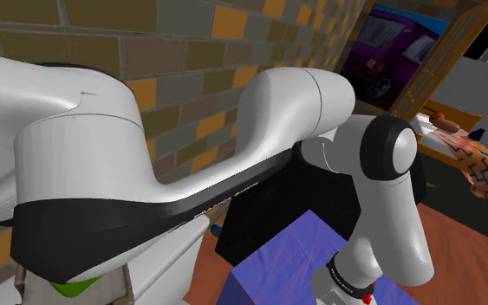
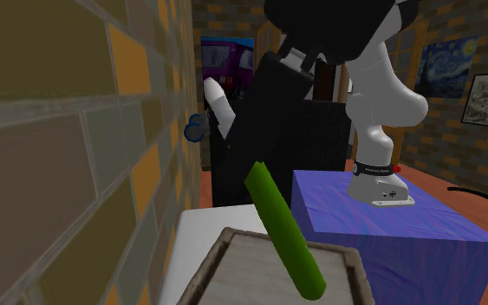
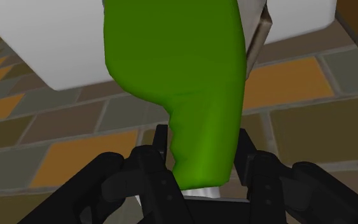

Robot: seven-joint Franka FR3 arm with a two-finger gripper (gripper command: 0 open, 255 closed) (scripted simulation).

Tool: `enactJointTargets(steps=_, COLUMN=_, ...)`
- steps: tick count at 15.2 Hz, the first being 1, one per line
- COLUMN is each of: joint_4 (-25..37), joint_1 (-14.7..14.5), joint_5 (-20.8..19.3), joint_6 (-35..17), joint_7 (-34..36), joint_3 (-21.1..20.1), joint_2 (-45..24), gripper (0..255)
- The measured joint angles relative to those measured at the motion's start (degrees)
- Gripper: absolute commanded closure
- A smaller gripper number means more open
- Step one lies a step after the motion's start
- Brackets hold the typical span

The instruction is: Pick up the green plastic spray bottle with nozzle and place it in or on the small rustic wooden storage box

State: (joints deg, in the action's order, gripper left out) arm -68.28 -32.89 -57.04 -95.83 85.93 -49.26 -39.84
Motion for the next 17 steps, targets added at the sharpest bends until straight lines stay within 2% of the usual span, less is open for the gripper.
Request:
enactJointTargets(steps=2, joint_4=-2.03, joint_1=1.42, joint_5=-2.24, joint_6=-1.23, joint_7=0.73, joint_3=-0.61, joint_2=0.16, gripper=255)
enactJointTargets(steps=5, joint_4=-3.06, joint_1=2.29, joint_5=-8.33, joint_6=-1.62, joint_7=2.38, joint_3=-2.36, joint_2=-1.54, gripper=255)
enactJointTargets(steps=6, joint_4=-4.02, joint_1=3.51, joint_5=-10.14, joint_6=-2.12, joint_7=2.89, joint_3=-3.51, joint_2=-1.96, gripper=255)
enactJointTargets(steps=8, joint_4=-2.18, joint_1=3.34, joint_5=-12.57, joint_6=-0.18, joint_7=3.10, joint_3=-5.64, joint_2=-4.06, gripper=255)
enactJointTargets(steps=11, joint_4=-4.55, joint_1=6.33, joint_5=-15.74, joint_6=1.00, joint_7=4.90, joint_3=-10.39, joint_2=-4.68, gripper=255)
enactJointTargets(steps=12, joint_4=-3.59, joint_1=6.99, joint_5=-15.83, joint_6=1.57, joint_7=4.21, joint_3=-11.60, joint_2=-5.77, gripper=0)
enactJointTargets(steps=14, joint_4=-3.39, joint_1=7.77, joint_5=-11.70, joint_6=1.79, joint_7=3.66, joint_3=-12.40, joint_2=-6.95, gripper=0)
enactJointTargets(steps=17, joint_4=-3.01, joint_1=7.78, joint_5=-10.13, joint_6=1.83, joint_7=3.39, joint_3=-12.50, joint_2=-7.58, gripper=0)
